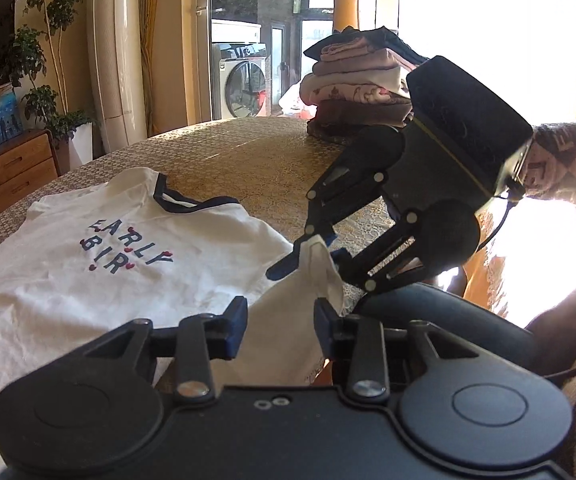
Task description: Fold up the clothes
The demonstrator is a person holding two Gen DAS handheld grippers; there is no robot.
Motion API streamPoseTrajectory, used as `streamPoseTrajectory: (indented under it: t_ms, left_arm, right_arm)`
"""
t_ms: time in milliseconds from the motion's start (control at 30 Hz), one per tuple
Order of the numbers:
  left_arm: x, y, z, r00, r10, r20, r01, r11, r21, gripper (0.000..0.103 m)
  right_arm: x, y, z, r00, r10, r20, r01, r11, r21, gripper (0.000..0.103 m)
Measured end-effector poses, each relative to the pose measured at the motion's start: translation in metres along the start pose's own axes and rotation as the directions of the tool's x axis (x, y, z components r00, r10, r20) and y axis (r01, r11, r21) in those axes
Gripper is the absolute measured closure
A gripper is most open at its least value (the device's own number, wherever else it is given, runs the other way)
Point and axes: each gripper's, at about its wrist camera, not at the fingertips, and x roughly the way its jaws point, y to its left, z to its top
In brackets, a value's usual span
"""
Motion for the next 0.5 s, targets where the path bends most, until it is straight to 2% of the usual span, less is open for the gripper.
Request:
streamPoseTrajectory:
  t_ms: [67,233,367,500]
  left_arm:
    - [-0.002,0.003,-0.010,1.000,0.008,-0.025,-0.008,1.000,-0.004,0.000]
    - [0.002,-0.009,-0.026,0.996,0.081,-0.044,-0.076,0.992,0.099,0.000]
    - [0.015,-0.022,-0.030,0.994,0.102,-0.046,-0.092,0.980,0.178,0.000]
    - [0.033,-0.031,-0.029,0.983,0.181,-0.036,-0.167,0.956,0.241,0.000]
  right_arm:
    - [-0.001,-0.009,-0.002,1.000,0.004,0.015,-0.005,0.997,0.078,0.094]
    - [-0.002,-0.033,-0.003,0.998,0.041,0.051,-0.054,0.959,0.279,0.094]
    - [0.001,-0.049,0.002,0.995,0.070,0.068,-0.090,0.922,0.377,0.094]
    - [-0.002,-0.056,0.004,0.992,0.089,0.084,-0.118,0.881,0.458,0.094]
